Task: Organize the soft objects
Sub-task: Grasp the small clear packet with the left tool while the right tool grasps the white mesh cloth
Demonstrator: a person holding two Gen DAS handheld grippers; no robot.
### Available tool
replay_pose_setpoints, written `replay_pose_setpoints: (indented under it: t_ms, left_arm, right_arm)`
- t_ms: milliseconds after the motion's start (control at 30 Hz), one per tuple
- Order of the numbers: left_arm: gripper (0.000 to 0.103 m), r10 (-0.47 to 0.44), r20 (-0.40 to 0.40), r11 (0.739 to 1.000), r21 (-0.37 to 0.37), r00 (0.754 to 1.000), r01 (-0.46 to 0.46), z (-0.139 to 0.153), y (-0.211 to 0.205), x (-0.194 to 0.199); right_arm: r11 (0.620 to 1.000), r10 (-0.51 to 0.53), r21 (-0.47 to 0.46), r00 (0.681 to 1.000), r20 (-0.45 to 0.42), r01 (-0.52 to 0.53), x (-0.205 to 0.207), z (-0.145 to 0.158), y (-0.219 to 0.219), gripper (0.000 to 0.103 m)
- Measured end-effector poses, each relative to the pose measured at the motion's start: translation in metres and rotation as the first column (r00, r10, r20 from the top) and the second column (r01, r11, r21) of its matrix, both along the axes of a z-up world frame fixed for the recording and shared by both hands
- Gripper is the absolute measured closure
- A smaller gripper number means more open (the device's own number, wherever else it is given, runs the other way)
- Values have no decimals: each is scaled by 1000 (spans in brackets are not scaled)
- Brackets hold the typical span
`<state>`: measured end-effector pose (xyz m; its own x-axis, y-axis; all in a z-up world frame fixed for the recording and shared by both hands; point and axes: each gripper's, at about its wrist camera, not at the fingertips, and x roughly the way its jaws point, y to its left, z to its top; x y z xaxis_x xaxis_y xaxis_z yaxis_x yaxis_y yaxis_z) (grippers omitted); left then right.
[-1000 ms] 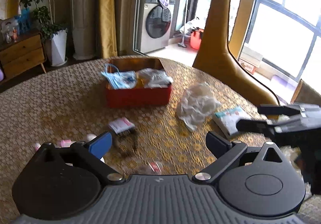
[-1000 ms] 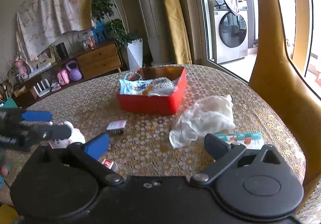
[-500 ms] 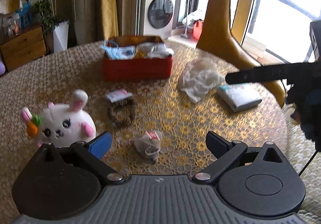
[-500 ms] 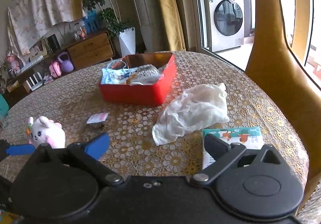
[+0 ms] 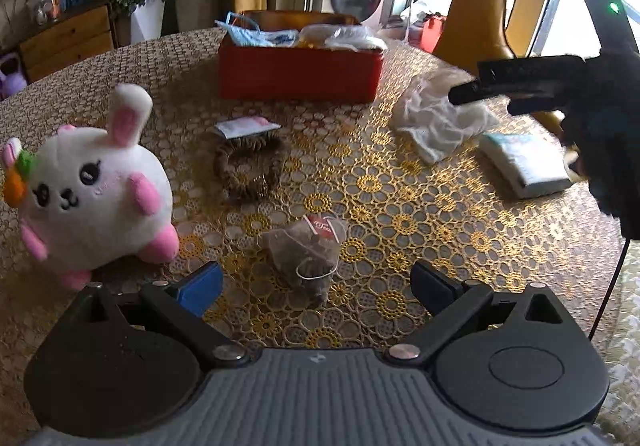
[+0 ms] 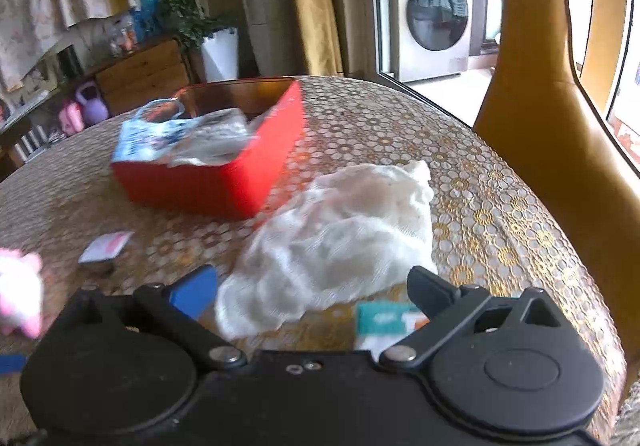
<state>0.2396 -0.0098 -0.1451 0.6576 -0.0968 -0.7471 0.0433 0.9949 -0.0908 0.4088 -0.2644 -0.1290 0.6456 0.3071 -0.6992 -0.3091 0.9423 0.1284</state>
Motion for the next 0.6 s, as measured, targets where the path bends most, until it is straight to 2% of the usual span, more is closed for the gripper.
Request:
replay_pose_setpoints:
  t_ms: [300,433,533,600]
  left_arm:
    - [3,27,-11,999,39,1000,-27,-17,-6,12]
    - [8,38,9,998,50,999,-39,-17,-6,12]
    - [21,50,25,996,67,998,-51,-15,-6,11]
    - [34,51,33,995,90,998,-53,-15,-7,11]
  right_arm:
    - [998,-19,-65,999,-27,18,34,-27,10,2]
    - [995,9,-99,999,-46,-13,36,-35,21,7]
    - [989,27,-145,999,-25,-30,32,-37,28,10]
    - [988,37,-149,999,-10,-38,28,-38,28,13]
